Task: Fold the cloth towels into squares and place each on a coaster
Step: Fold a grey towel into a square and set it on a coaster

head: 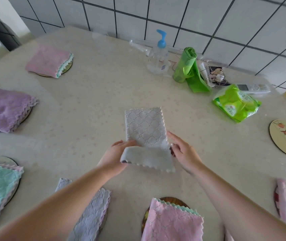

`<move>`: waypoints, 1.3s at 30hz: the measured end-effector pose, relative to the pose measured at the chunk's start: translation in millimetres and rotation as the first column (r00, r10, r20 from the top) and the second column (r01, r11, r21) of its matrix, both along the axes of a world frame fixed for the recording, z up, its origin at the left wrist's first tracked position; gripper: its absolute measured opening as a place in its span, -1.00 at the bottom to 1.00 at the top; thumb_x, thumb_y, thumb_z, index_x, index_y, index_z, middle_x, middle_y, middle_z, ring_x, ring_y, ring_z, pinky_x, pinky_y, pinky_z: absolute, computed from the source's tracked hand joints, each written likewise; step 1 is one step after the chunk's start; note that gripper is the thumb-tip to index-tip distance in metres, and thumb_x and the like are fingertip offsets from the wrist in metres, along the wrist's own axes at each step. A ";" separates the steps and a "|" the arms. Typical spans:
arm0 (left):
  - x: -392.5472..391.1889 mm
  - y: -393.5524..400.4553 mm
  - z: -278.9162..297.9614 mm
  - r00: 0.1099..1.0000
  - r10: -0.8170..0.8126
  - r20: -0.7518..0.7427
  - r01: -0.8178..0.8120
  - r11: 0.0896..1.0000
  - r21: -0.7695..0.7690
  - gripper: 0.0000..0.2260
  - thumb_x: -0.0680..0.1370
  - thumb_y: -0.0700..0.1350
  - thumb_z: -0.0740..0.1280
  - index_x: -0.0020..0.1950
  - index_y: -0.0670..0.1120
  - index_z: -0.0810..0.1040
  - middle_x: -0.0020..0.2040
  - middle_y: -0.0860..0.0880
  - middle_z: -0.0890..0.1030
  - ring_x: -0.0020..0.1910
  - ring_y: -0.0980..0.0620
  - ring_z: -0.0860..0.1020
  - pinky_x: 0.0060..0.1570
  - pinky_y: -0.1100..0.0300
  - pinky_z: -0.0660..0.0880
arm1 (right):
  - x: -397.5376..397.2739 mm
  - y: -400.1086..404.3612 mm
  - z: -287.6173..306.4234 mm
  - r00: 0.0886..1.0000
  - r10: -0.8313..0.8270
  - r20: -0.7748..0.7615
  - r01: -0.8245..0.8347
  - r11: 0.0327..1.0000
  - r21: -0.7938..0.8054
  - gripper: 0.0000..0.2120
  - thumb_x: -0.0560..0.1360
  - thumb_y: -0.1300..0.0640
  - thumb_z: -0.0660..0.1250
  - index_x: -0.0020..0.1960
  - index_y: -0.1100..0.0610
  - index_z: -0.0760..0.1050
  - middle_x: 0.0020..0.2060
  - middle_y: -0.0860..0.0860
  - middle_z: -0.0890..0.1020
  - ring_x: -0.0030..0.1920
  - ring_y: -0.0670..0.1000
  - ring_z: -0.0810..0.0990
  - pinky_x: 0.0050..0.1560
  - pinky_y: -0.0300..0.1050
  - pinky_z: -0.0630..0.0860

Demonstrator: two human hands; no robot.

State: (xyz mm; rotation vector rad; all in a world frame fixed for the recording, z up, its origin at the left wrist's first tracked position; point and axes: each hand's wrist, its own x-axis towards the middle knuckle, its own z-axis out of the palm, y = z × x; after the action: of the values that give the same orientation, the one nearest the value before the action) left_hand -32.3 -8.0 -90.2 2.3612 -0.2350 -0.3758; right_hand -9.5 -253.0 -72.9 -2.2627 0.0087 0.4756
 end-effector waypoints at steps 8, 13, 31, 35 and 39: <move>-7.9 -1.3 13.0 0.974 0.212 -0.084 -0.219 0.972 -0.087 -0.83 0.59 -0.06 0.19 -0.16 -0.03 0.50 -0.33 0.01 0.53 -0.34 0.02 0.49 -0.40 0.23 0.31 | -18.5 10.0 -7.8 0.937 0.132 0.325 -0.034 0.956 -0.290 -0.73 0.35 0.14 0.50 0.00 0.19 0.58 0.01 0.07 0.52 0.03 0.08 0.50 0.07 -0.13 0.39; -7.9 4.7 10.7 0.932 0.311 -0.186 -0.331 0.940 -0.084 -0.97 0.55 -0.03 0.26 -0.06 0.05 0.42 -0.31 0.08 0.53 -0.34 0.14 0.48 -0.41 0.24 0.34 | -12.0 30.3 12.2 0.989 -0.001 0.147 0.012 0.997 -0.076 -0.86 0.49 0.07 0.33 -0.22 0.00 0.41 -0.30 -0.14 0.48 -0.29 -0.08 0.44 -0.29 -0.32 0.32; 24.6 -3.1 -7.1 0.878 0.432 -0.204 -0.465 0.871 -0.157 -0.52 0.54 -0.22 0.21 0.41 0.15 0.30 0.27 0.04 0.42 -0.08 0.06 0.55 -0.05 0.17 0.49 | 23.4 42.4 -1.4 0.995 -0.099 0.011 0.099 0.980 -0.172 -0.89 0.55 0.04 0.21 -0.03 0.07 0.41 -0.37 -0.04 0.50 -0.29 0.10 0.49 -0.34 -0.11 0.33; 22.5 -8.3 -4.4 0.870 0.468 -0.158 -0.487 0.865 -0.121 -0.53 0.54 -0.15 0.25 0.44 0.02 0.26 0.32 0.03 0.33 0.06 0.07 0.43 0.07 0.23 0.37 | 29.2 43.4 -5.3 0.989 -0.143 -0.025 0.136 0.974 -0.181 -0.83 0.56 0.03 0.21 0.02 0.11 0.47 -0.32 -0.08 0.52 -0.23 0.09 0.53 -0.29 -0.11 0.38; 9.2 -15.2 -3.4 0.919 0.369 0.135 -0.376 0.926 0.025 -0.57 0.53 -0.11 0.21 0.41 -0.03 0.29 0.42 -0.03 0.27 0.38 -0.04 0.24 0.30 0.10 0.21 | 33.2 44.7 -7.1 0.985 -0.171 -0.025 0.163 0.970 -0.180 -0.80 0.56 0.01 0.20 0.10 0.10 0.46 -0.18 -0.06 0.57 -0.19 0.06 0.53 -0.27 -0.09 0.40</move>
State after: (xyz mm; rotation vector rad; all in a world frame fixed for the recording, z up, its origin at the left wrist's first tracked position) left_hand -23.1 -23.2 -93.6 2.4147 0.1698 -0.0463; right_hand 23.7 -208.3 -80.0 -2.4007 0.2705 0.4453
